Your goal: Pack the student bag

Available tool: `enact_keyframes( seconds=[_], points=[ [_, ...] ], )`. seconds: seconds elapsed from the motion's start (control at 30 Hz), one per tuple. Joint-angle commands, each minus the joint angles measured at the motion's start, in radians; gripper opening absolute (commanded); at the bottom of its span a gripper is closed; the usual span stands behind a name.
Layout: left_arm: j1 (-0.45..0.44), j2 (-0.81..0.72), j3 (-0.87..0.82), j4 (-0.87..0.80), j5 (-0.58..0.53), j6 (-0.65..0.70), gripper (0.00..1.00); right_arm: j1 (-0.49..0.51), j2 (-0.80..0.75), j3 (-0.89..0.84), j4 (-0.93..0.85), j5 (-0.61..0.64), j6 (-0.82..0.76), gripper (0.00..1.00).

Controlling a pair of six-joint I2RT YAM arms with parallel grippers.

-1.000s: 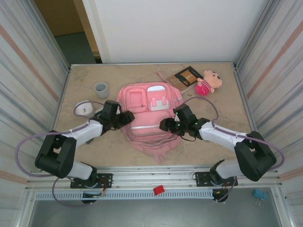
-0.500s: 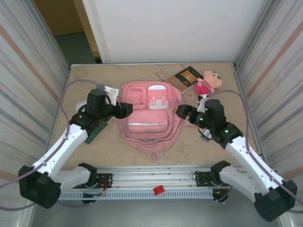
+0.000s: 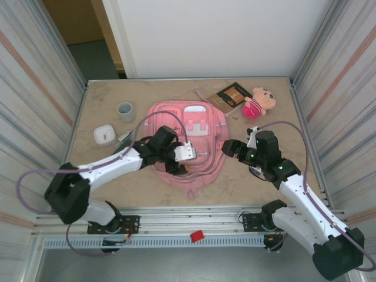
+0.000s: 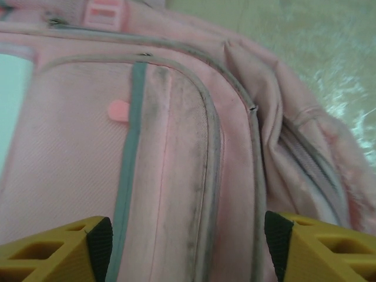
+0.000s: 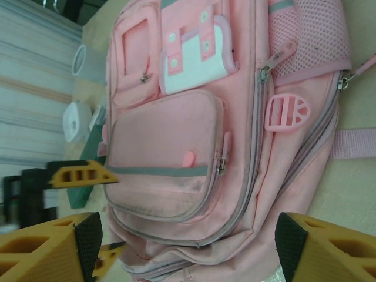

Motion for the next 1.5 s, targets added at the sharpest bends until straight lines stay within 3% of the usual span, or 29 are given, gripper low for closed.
enact_keyframes(
  seconds=[0.0,0.1,0.27,0.37,0.47,0.5,0.57,0.63,0.67,0.83,1.0,1.17,1.47],
  points=[
    [-0.022,0.066,0.057,0.094,-0.050,0.107,0.73,0.003,-0.007,0.003,0.018,-0.026,-0.007,0.79],
    [-0.031,0.123,0.090,0.095,-0.043,0.114,0.76,0.002,0.004,0.017,-0.007,-0.032,-0.028,0.79],
    [-0.042,0.189,0.087,0.161,-0.163,0.113,0.76,0.002,0.014,0.017,-0.015,-0.029,-0.041,0.79],
    [-0.043,0.234,0.102,0.150,-0.263,0.100,0.72,0.000,0.022,0.012,-0.003,-0.044,-0.042,0.79],
    [-0.045,0.234,0.068,0.168,-0.247,0.100,0.64,0.000,0.033,0.005,0.007,-0.049,-0.043,0.79],
    [-0.045,0.228,0.049,0.182,-0.235,0.108,0.59,0.000,0.037,0.002,0.014,-0.049,-0.042,0.79],
    [-0.048,0.211,0.019,0.209,-0.228,0.123,0.41,-0.002,0.042,-0.007,0.029,-0.052,-0.045,0.79],
    [-0.049,0.173,0.022,0.188,-0.212,0.109,0.01,-0.006,0.051,-0.015,0.057,-0.063,-0.051,0.79],
    [-0.048,0.148,0.034,0.155,-0.196,0.101,0.00,-0.008,0.055,-0.020,0.073,-0.078,-0.063,0.79],
    [0.039,-0.031,0.098,-0.016,0.111,0.088,0.00,-0.042,0.091,-0.029,0.137,-0.110,-0.201,0.77],
    [0.182,-0.168,0.151,-0.092,0.376,0.089,0.00,-0.148,0.187,-0.025,0.224,-0.297,-0.286,0.76],
    [0.346,-0.205,0.220,-0.186,0.637,0.106,0.00,-0.183,0.315,-0.012,0.310,-0.413,-0.344,0.75],
    [0.494,-0.235,0.266,-0.284,0.804,0.181,0.00,-0.189,0.392,-0.066,0.555,-0.566,-0.424,0.73]
  ],
)
